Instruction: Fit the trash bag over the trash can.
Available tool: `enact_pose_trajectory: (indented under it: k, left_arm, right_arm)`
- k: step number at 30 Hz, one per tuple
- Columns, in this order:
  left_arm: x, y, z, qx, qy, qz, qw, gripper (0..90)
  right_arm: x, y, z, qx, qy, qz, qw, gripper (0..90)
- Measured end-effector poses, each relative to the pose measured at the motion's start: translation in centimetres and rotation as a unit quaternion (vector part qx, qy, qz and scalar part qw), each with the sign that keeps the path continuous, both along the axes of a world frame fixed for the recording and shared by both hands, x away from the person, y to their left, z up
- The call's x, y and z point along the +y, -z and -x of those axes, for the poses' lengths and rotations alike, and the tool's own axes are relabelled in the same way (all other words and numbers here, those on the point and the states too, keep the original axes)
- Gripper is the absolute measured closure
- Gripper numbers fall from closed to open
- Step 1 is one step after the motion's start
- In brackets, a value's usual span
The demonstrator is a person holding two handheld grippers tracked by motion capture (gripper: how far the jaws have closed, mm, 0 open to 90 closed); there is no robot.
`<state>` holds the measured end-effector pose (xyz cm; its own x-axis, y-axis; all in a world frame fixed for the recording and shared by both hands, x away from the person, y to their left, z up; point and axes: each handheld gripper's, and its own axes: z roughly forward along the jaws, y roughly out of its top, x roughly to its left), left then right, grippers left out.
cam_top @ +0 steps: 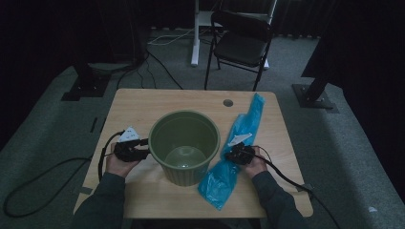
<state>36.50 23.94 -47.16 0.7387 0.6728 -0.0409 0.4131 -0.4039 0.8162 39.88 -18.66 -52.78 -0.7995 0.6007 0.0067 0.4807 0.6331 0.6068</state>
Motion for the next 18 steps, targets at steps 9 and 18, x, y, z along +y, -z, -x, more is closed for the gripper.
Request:
enact_pose_trajectory:
  k: [9,18]
  left_arm:
    - [0.3,-0.1,-0.1,-0.001,-0.005,0.004,1.0000,54.2]
    - [0.2,-0.2,-0.2,0.001,-0.004,0.007,1.0000,54.2]
  right_arm:
    - [-0.5,-0.9,-0.1,0.000,0.001,-0.009,1.0000,89.4]
    - [-1.2,-2.0,0.2,-0.006,0.005,-0.023,0.9997,89.4]
